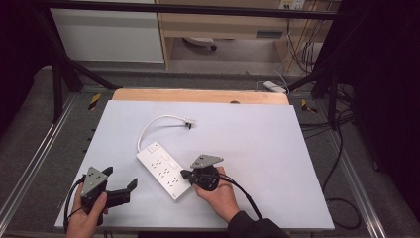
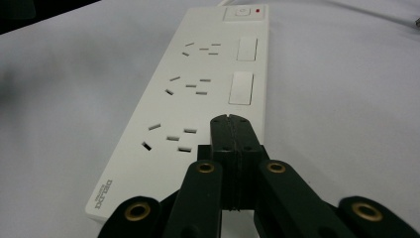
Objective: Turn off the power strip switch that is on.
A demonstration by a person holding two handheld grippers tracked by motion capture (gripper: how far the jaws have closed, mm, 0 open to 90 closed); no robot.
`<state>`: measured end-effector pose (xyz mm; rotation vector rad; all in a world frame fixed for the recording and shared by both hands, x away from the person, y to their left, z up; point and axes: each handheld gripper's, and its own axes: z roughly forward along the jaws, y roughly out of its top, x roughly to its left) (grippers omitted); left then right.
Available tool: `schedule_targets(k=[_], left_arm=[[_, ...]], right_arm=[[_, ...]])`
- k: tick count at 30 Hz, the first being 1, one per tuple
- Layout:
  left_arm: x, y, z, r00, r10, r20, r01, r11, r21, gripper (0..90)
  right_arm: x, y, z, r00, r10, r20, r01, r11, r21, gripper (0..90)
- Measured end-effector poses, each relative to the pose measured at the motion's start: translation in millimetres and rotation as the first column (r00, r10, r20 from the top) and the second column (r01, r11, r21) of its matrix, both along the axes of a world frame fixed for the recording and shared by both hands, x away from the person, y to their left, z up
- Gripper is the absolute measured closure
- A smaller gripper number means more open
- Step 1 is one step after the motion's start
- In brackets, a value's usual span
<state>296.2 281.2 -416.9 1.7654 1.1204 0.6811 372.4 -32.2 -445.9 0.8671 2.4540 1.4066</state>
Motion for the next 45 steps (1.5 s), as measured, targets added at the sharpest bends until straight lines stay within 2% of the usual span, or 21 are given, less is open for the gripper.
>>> schedule_targets(k=[22, 45], left_arm=[[0.0, -0.5, -0.2, 1.0, -0.003, -0.002, 0.003, 1.0, 0.0, 5.6], [-0.1, -0.7, -0.3, 1.0, -0.004, -0.002, 0.004, 1.0, 0.001, 5.6]], right_arm=[[-2.0, -3.6, -3.4, 0.9994, -0.008, 0.034, 0.008, 1.0, 0.013, 90.0], [-3.4, -5.6, -8.0, 0.9992, -0.009, 0.038, 0.008, 1.0, 0.03, 90.0]])
